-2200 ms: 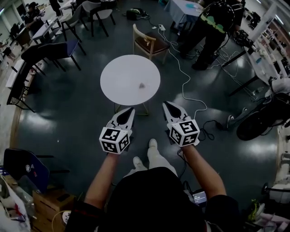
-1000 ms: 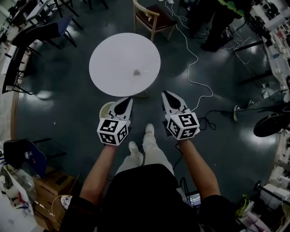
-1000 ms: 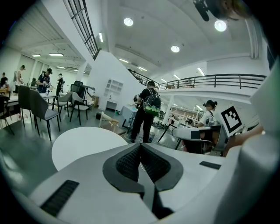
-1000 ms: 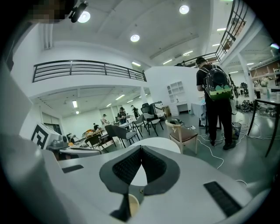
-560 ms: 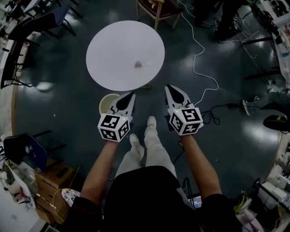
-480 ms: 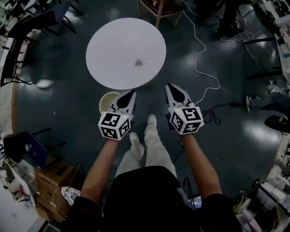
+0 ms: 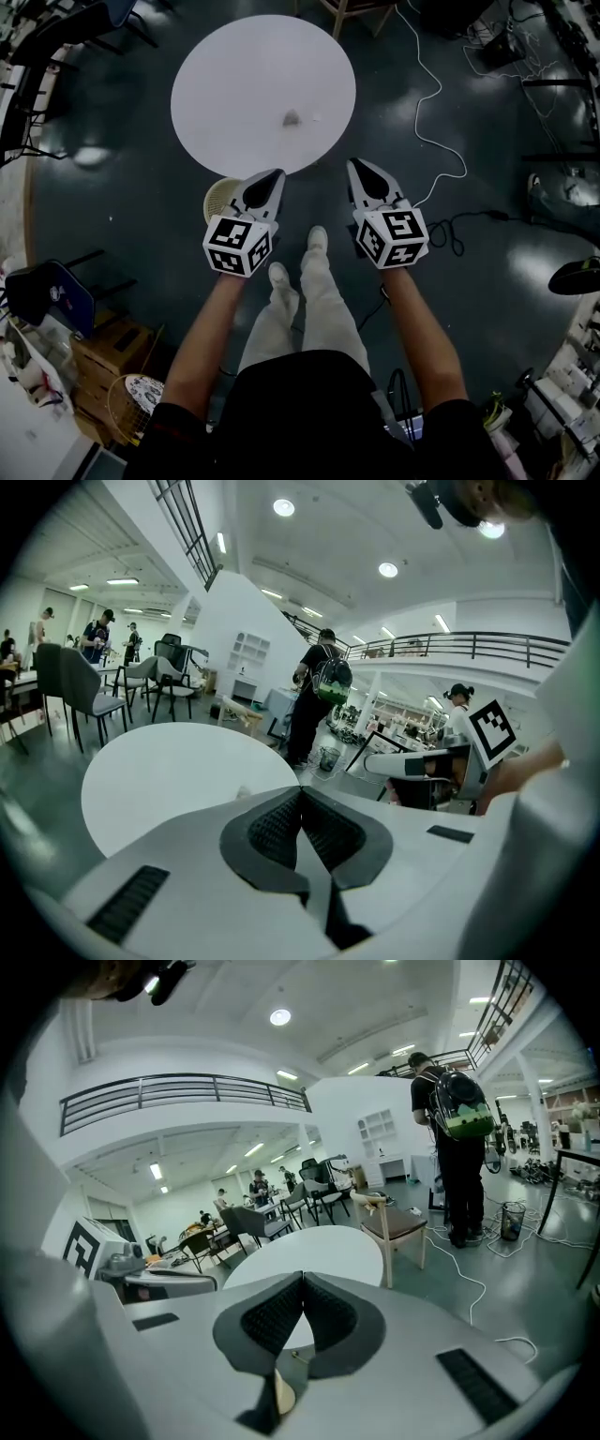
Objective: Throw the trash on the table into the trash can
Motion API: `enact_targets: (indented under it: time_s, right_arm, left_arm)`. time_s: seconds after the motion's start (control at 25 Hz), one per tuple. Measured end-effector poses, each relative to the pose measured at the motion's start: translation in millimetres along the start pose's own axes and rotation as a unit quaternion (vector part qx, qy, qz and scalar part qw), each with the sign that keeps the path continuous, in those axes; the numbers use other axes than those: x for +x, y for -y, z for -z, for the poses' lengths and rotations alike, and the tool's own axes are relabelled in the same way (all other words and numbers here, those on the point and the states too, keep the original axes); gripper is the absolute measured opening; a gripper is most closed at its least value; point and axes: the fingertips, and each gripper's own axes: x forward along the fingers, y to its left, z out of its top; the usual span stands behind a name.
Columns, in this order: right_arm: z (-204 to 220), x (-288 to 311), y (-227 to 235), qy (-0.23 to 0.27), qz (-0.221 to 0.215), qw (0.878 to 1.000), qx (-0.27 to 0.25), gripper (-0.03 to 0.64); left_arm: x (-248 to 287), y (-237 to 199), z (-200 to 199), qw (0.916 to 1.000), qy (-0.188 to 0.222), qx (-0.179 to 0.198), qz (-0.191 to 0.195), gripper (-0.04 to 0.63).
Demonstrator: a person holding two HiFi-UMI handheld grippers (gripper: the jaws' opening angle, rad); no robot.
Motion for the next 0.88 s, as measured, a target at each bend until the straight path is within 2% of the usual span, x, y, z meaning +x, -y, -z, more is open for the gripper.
enact_targets:
  time_s: [0.4,0.88]
  right_arm:
    - [20,48,18,-0.019,-0.003,1.0,-0.024,0.017]
    - [50,81,33,-0.03,-0.005,0.999,-0.016,0.017]
  left_arm:
    - [48,-24,17,0.9999,-0.009,-0.008,-0.002,0.009]
    - [101,-57,30,0.9997,-0.018,-0.005,-0.013,0.011]
